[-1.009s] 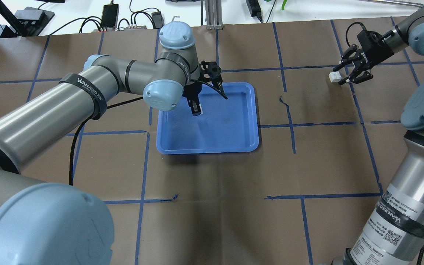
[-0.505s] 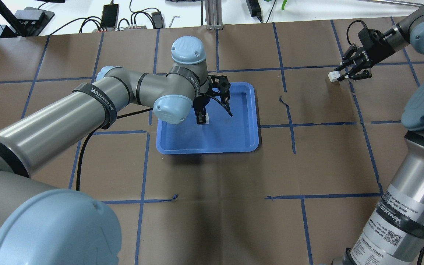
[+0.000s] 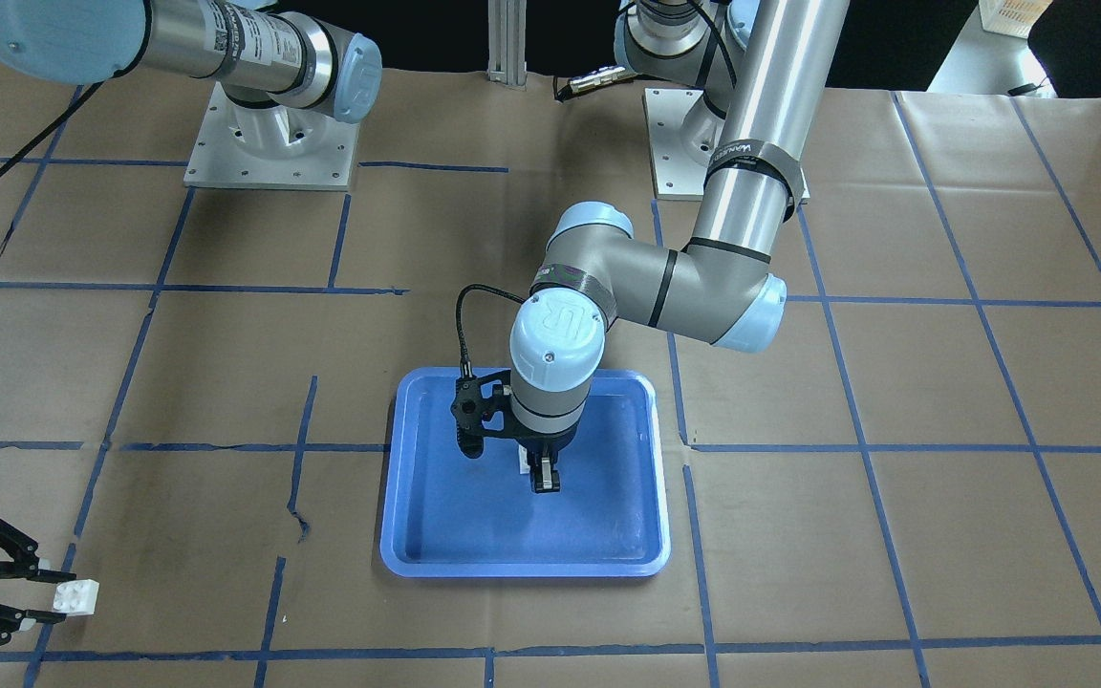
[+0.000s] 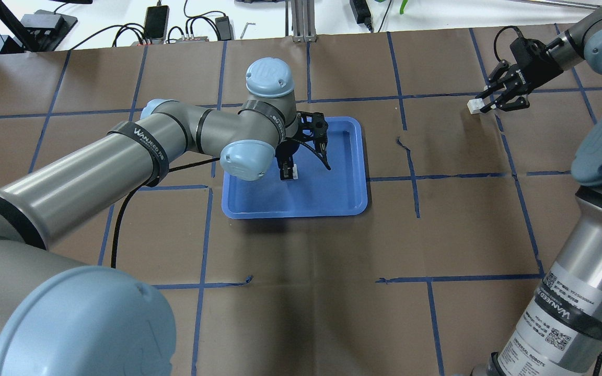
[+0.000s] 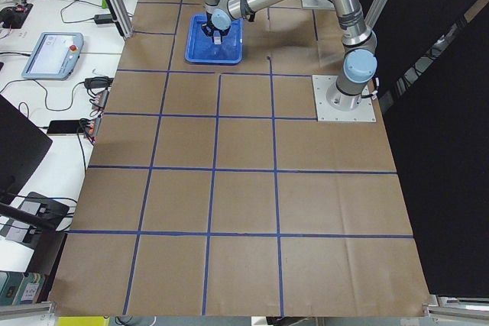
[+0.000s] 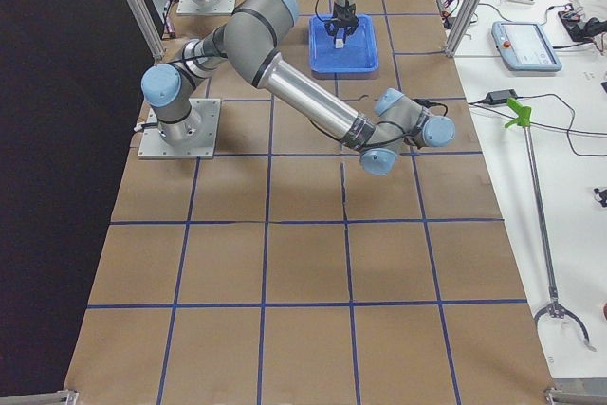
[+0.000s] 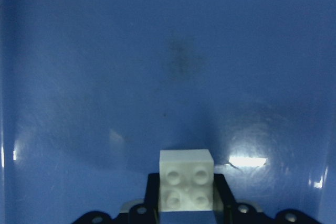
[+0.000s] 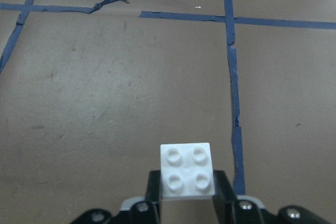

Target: Assemble white blocks and place on blue tray

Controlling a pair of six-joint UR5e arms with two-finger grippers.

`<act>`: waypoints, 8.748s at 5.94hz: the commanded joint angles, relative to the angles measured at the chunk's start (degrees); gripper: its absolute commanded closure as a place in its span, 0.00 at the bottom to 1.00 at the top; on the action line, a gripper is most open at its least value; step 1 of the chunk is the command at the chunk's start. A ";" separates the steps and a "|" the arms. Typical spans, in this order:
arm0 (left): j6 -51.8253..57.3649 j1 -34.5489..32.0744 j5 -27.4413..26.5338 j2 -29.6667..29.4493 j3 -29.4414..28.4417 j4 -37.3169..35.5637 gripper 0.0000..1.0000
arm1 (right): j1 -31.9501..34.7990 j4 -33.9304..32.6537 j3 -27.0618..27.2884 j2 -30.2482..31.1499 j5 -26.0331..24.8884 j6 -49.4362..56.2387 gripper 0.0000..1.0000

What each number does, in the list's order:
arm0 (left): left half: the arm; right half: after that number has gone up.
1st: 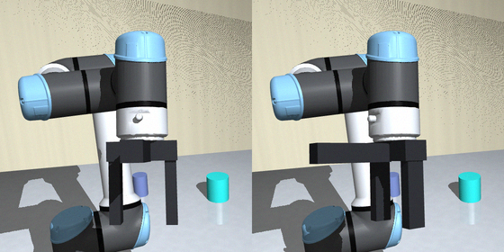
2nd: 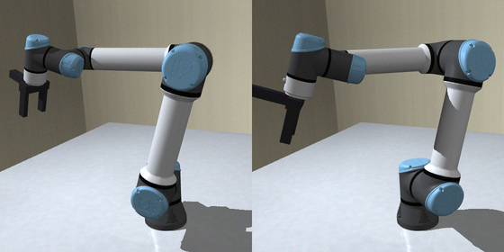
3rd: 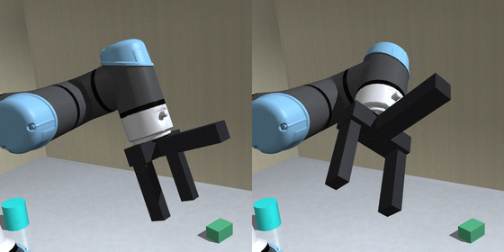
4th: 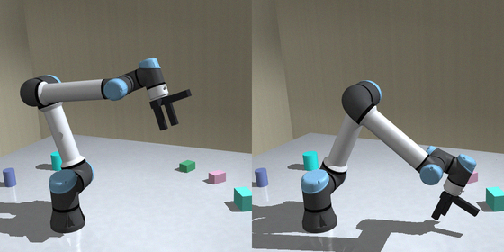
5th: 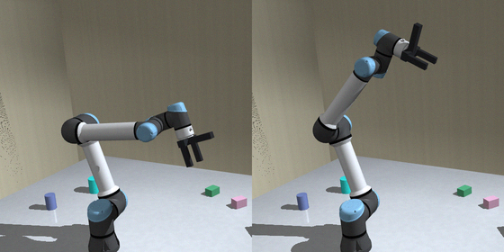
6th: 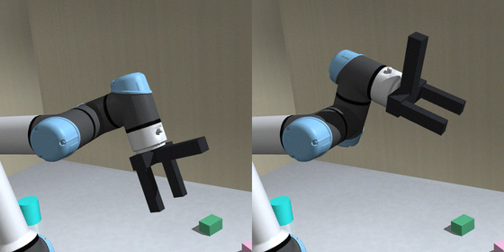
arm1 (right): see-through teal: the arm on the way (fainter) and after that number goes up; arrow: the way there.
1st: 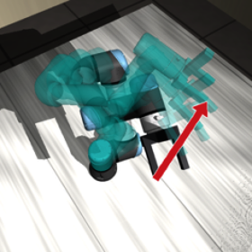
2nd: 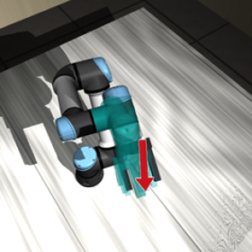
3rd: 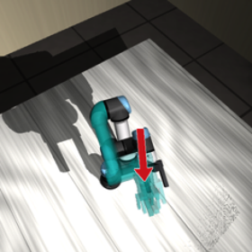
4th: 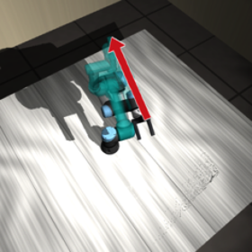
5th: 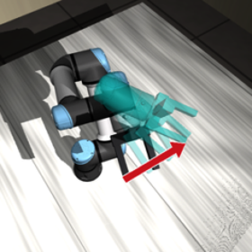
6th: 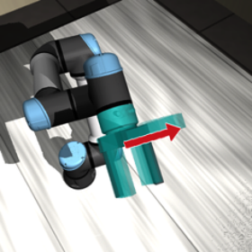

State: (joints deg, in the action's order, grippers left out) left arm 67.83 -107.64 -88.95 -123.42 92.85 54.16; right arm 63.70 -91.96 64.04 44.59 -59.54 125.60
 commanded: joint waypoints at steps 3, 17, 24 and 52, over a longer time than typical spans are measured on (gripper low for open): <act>-0.24 1.29 0.53 8.59 -3.62 11.50 0.04 | 1.34 3.72 13.33 15.12 0.38 -7.01 0.68; -72.58 19.03 -0.26 32.78 -5.41 33.46 0.01 | 34.04 -64.13 44.95 11.84 3.99 -50.98 0.66; -72.83 20.19 4.66 33.07 -6.62 33.37 0.01 | 34.30 -63.96 44.68 11.84 5.13 -53.62 0.66; -72.75 18.70 4.40 34.74 -5.22 36.72 0.01 | 34.22 -63.70 44.95 12.28 6.98 -55.80 0.01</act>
State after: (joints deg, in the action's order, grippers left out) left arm -4.92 -88.94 -84.54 -88.68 87.63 90.88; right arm 98.05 -155.86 109.23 56.68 -52.39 70.91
